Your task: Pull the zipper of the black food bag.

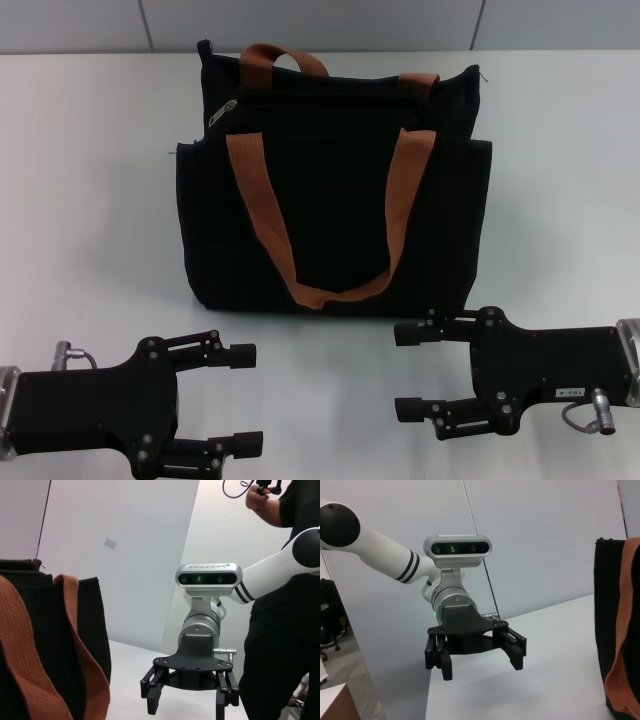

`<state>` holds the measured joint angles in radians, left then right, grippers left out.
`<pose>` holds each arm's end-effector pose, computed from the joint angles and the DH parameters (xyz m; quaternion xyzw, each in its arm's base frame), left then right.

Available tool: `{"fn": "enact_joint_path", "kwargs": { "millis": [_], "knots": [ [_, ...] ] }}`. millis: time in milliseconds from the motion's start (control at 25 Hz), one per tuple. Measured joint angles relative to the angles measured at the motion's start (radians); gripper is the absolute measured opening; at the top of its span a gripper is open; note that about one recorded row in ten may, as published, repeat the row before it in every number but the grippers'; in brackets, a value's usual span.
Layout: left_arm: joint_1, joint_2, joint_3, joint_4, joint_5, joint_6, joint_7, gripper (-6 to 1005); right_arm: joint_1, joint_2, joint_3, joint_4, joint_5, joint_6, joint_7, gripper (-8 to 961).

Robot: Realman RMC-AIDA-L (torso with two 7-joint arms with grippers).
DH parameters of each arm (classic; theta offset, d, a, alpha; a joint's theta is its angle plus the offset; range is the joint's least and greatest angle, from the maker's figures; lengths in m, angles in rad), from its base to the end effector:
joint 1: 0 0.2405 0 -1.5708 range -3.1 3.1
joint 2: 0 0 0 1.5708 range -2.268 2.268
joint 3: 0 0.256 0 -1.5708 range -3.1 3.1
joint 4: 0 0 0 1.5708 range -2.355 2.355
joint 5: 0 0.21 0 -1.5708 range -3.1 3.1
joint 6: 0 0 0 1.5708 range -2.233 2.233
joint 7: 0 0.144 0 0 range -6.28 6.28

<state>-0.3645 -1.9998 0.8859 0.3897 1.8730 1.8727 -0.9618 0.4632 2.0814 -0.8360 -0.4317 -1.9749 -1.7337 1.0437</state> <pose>-0.2922 0.2216 -0.0145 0.9377 0.1230 0.3250 0.0039 0.2678 0.2543 -0.0475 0.9508 -0.1276 -0.2824 0.0050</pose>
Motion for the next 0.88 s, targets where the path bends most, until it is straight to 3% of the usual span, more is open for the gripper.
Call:
{"fn": "enact_joint_path", "kwargs": {
  "millis": [640,720,760,800,840,880],
  "knots": [
    [0.0,0.001,-0.028,0.0,-0.007,0.0,0.001,825,0.008,0.0,0.001,0.0,0.0,-0.003,-0.001,785],
    [0.01,0.001,-0.177,0.0,-0.009,0.008,0.009,824,0.006,0.0,0.009,0.001,0.0,0.0,-0.001,784],
    [0.01,0.001,-0.177,0.0,-0.009,0.008,0.009,824,0.006,0.0,0.014,0.002,0.0,0.003,0.0,784],
    [0.018,0.001,-0.264,0.0,-0.01,0.01,0.015,824,0.004,0.0,0.022,0.004,0.0,0.005,0.001,784],
    [0.034,0.001,-0.431,-0.001,-0.011,0.012,0.037,824,0.003,0.0,0.029,0.006,0.001,0.005,0.001,784],
    [0.037,0.001,-0.464,-0.001,-0.011,0.011,0.044,823,0.002,0.0,0.034,0.008,0.001,0.004,0.001,784]
  ]
}}
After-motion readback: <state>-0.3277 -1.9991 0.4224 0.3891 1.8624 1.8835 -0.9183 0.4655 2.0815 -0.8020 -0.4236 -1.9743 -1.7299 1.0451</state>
